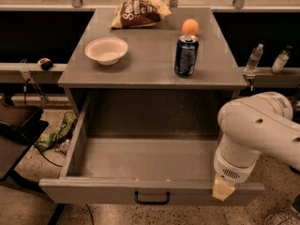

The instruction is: Open top drawer

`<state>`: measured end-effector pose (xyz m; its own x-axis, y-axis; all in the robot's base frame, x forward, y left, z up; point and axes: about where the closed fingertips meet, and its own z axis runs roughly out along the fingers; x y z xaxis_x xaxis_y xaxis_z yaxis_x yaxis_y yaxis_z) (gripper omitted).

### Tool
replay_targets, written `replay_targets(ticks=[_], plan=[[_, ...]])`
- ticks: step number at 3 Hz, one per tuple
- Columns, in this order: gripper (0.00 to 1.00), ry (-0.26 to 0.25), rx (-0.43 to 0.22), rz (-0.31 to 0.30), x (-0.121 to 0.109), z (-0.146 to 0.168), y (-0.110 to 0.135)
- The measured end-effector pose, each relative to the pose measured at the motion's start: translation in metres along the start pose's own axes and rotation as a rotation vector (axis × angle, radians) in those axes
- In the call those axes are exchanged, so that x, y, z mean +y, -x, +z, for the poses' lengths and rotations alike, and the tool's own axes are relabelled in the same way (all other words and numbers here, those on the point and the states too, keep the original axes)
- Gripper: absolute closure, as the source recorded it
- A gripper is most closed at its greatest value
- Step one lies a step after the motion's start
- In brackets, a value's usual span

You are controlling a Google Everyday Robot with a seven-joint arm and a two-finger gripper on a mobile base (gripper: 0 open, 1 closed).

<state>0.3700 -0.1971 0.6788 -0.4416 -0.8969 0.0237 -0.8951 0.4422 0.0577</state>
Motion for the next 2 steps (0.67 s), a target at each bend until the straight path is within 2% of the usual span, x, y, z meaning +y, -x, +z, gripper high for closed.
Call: replay_targets(ticks=[1, 2], plan=[[0.05, 0.0, 0.0, 0.0, 0.0, -0.0001, 0.0001], [0.0, -0.013, 0.0, -0.018, -0.0015, -0.0052, 0.0022]])
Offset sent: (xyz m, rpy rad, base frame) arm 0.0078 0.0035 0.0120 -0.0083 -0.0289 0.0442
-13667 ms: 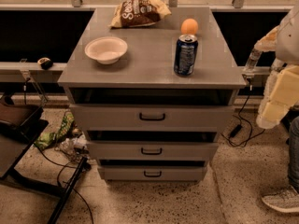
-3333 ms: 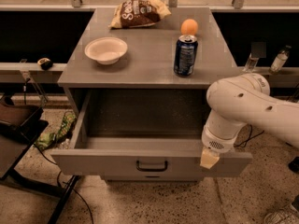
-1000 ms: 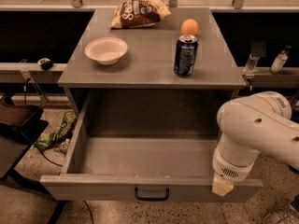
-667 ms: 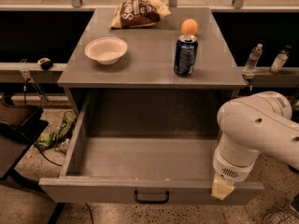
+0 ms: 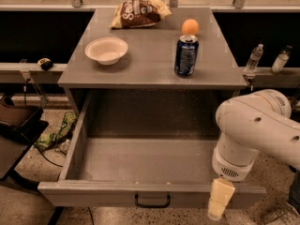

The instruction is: Open top drawer

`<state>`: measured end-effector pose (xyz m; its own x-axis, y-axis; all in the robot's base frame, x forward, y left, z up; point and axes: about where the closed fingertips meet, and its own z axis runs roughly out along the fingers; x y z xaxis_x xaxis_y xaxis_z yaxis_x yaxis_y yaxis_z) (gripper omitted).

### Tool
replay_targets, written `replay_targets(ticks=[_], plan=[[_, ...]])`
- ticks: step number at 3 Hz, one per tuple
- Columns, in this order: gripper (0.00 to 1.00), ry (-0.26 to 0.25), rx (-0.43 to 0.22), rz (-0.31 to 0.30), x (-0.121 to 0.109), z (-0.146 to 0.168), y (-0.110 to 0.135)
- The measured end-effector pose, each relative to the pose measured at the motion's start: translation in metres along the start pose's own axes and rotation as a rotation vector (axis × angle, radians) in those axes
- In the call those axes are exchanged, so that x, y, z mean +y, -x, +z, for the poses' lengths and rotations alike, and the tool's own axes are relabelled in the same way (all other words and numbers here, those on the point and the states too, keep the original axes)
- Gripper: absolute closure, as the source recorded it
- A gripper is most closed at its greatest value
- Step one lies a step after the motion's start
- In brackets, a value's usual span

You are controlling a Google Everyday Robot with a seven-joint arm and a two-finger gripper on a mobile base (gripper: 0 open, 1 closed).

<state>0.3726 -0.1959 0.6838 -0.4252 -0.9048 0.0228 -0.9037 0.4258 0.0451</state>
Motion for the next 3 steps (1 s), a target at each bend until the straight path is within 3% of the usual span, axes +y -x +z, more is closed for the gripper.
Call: replay_targets(ticks=[1, 2, 3], plan=[[0.0, -0.039, 0.013, -0.009, -0.009, -0.038, -0.003], [0.0, -0.052, 0.003, -0.027, -0.022, -0.096, -0.015], [0.0, -0.101, -0.06, -0.086, -0.034, -0.162, -0.028]])
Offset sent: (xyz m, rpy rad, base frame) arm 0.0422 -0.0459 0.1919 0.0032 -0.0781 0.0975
